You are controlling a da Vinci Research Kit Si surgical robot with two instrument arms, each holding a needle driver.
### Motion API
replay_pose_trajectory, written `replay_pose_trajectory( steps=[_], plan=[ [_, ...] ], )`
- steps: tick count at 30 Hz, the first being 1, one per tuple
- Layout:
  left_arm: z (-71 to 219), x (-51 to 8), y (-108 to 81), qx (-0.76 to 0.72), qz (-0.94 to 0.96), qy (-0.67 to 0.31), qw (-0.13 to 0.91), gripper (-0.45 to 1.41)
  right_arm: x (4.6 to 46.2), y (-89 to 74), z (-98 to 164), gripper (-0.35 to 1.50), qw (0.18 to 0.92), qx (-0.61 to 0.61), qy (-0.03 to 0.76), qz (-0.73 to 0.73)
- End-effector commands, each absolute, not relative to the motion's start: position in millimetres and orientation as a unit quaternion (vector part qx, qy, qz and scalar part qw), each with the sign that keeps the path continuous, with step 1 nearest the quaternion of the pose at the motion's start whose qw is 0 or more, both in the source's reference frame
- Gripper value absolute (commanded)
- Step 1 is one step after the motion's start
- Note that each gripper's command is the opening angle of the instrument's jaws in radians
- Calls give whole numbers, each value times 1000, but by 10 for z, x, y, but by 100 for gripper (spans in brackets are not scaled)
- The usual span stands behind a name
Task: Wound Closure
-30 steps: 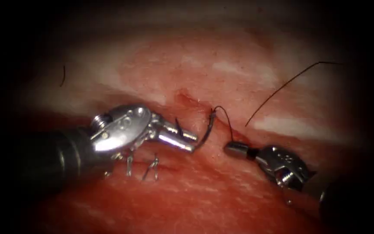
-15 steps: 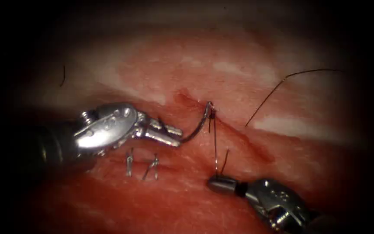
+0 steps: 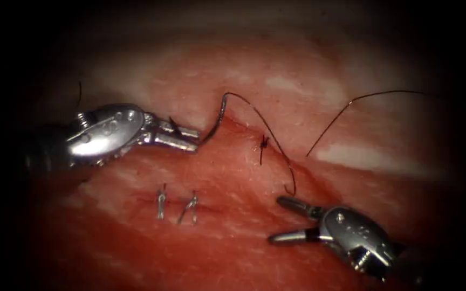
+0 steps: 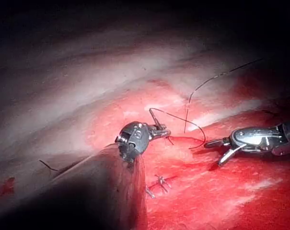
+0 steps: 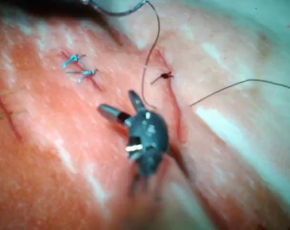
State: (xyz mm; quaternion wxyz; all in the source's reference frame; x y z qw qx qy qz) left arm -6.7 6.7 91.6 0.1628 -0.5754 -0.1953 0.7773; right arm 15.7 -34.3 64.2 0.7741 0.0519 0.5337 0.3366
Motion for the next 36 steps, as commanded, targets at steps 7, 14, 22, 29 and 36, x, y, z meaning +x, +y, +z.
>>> replay_pose_trajectory(
  steps=[7,14,22,29,36],
  plan=[
    [938,-62,74,-564,785,-188,174,-45,142,-344,653,131,777,50,531,334],
    [943,-51,79,-551,793,-180,186,-45,136,-334,664,128,788,43,513,338],
    [940,-56,77,-557,788,-188,183,-45,150,-310,710,130,796,29,497,345],
    [942,-58,76,-559,787,-189,182,-45,161,-321,739,124,808,40,482,337],
    [942,-63,75,-562,784,-192,180,-45,166,-325,739,3,818,43,484,308]
  ],
)
